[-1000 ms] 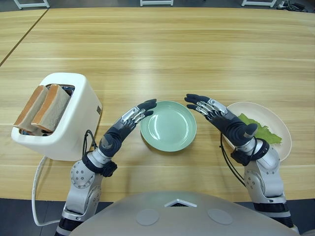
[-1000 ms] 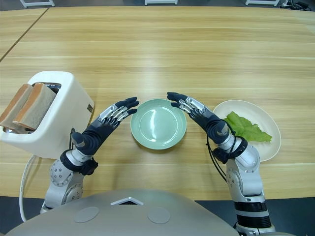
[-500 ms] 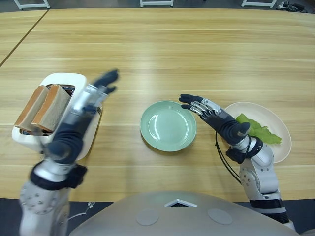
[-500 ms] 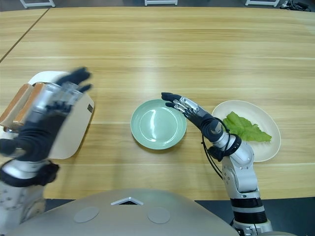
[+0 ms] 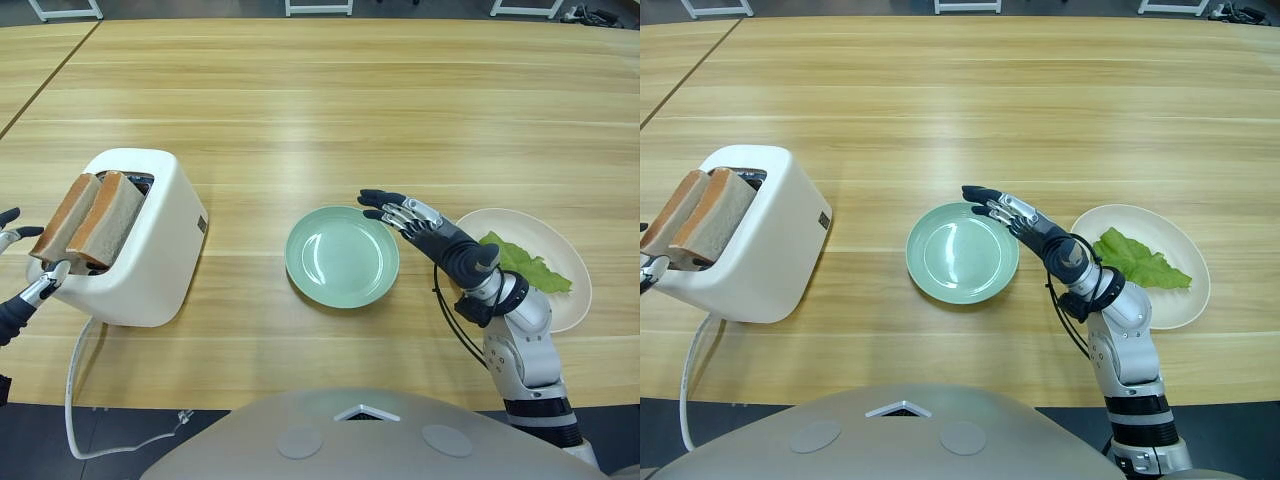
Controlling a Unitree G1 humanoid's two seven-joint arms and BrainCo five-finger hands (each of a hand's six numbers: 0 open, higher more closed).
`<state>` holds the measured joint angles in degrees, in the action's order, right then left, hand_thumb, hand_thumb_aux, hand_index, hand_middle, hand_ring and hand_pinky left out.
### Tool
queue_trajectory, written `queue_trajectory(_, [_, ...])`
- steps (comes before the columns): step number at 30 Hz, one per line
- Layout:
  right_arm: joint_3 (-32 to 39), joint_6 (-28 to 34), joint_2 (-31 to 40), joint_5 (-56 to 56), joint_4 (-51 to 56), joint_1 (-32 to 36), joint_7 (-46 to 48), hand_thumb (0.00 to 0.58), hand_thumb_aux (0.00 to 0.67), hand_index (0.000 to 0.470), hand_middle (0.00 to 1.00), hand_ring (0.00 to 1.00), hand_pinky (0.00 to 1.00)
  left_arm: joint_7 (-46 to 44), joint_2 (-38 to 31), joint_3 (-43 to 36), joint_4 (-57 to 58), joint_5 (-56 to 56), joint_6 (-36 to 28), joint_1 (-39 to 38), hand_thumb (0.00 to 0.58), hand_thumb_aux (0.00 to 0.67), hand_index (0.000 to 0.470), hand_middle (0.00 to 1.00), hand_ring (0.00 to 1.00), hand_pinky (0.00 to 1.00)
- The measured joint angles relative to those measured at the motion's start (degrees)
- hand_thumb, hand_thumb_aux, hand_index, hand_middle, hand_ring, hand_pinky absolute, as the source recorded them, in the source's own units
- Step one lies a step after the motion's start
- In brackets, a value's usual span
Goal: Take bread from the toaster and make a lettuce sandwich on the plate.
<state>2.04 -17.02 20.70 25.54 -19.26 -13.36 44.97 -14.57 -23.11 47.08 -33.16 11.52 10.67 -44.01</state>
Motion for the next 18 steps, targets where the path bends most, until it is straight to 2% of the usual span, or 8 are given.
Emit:
queue_trajectory(6, [-0.2, -0.1, 0.0, -0.8, 0.2, 0.0, -0.1, 0.000, 0.000, 0.000, 0.00, 0.00, 0.00, 0.7, -1.6, 0.3, 7.0, 0.0, 1.5, 2.9, 0.405, 0.302, 0.212, 0.00, 0.00, 0.00])
queue_trajectory(8, [-0.3, -0.2, 0.0, -0.8, 0.2, -0.1, -0.2, 0.000, 0.000, 0.000, 0.00, 0.00, 0.00, 0.7, -2.4, 0.3, 8.1, 0.0, 1.6, 3.7, 0.374, 0.271, 0.190, 0.00, 0.00, 0.00])
queue_trajectory(10, [-0.3, -0.4, -0.1, -0.8, 0.2, -0.2, -0.4, 0.000, 0.000, 0.000, 0.00, 0.00, 0.00, 0.7, -3.0, 0.0, 8.4, 0.1, 1.8, 4.6, 0.301, 0.205, 0.144, 0.00, 0.00, 0.00])
queue_trajectory(14, [-0.3, -0.7, -0.1, -0.8, 0.3, -0.2, -0.4, 0.000, 0.000, 0.000, 0.00, 0.00, 0.00, 0.7, -3.1, -1.1, 8.7, 0.1, 2.1, 5.8, 0.230, 0.150, 0.105, 0.00, 0.00, 0.00])
queue_trajectory(15, [-0.3, -0.7, -0.1, -0.8, 0.4, -0.2, -0.4, 0.000, 0.000, 0.000, 0.00, 0.00, 0.00, 0.7, -3.1, -1.6, 8.7, 0.1, 2.1, 5.9, 0.227, 0.147, 0.103, 0.00, 0.00, 0.00])
queue_trajectory(18, [-0.3, -0.8, -0.1, -0.8, 0.5, -0.2, -0.5, 0.000, 0.000, 0.000, 0.00, 0.00, 0.00, 0.6, -3.1, -2.9, 8.8, 0.2, 2.1, 7.0, 0.268, 0.179, 0.125, 0.00, 0.00, 0.00])
